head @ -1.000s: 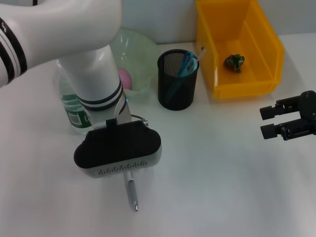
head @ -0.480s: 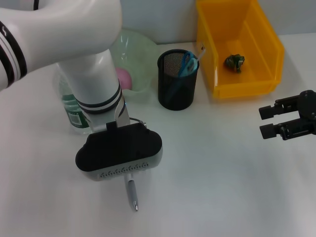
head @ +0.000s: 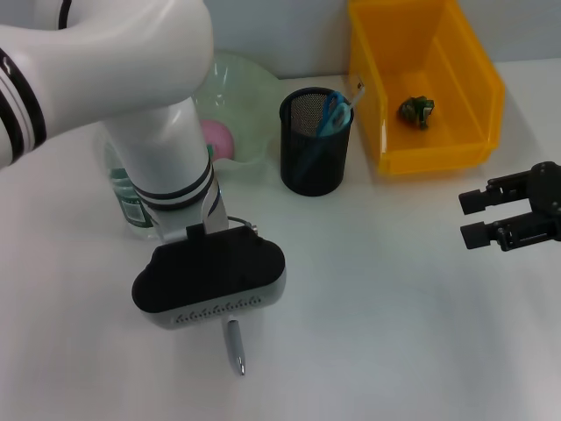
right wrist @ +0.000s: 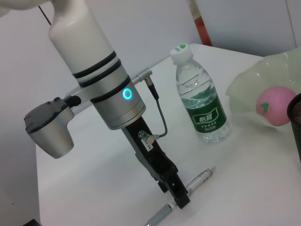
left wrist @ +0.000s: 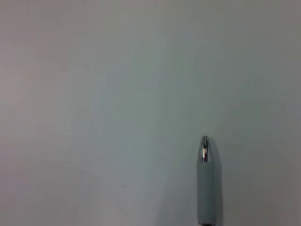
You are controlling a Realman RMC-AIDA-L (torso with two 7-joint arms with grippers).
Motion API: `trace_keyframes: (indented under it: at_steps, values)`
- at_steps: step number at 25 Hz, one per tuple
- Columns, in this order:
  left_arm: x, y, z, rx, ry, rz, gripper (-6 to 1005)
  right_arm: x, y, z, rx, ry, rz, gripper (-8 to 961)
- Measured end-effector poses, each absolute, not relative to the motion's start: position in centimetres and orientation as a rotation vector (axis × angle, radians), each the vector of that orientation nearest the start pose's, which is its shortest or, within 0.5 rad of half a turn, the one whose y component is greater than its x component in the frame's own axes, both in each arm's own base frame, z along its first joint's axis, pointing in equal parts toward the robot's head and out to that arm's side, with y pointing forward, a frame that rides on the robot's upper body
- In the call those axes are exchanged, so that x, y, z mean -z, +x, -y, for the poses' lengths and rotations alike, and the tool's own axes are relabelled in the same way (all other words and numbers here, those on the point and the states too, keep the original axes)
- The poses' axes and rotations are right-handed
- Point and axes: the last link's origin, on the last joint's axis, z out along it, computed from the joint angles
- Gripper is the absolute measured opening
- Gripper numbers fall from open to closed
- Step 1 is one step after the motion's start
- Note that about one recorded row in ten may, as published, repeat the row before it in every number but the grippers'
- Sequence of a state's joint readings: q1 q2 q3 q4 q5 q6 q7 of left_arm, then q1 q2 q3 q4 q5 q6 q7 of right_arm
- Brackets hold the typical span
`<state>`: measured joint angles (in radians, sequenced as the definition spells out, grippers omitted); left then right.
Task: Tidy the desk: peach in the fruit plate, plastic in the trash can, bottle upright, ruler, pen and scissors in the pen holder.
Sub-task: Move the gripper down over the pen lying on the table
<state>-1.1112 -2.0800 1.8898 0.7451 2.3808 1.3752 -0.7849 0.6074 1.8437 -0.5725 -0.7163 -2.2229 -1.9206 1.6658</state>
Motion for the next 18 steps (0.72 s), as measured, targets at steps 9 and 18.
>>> trace_keyframes:
  at_steps: [9, 18]
  values:
    - [10.96, -12.22, -35.99, -0.952, -2.592, -2.323, 622, -10.37, 27.11, -32.73, -0.471, -2.926, -0.839, 707]
    - [11.05, -12.25, -35.93, -0.963, -2.587, -2.324, 585, -10.40, 27.13, -32.74, -0.458, -2.928, -0.838, 707]
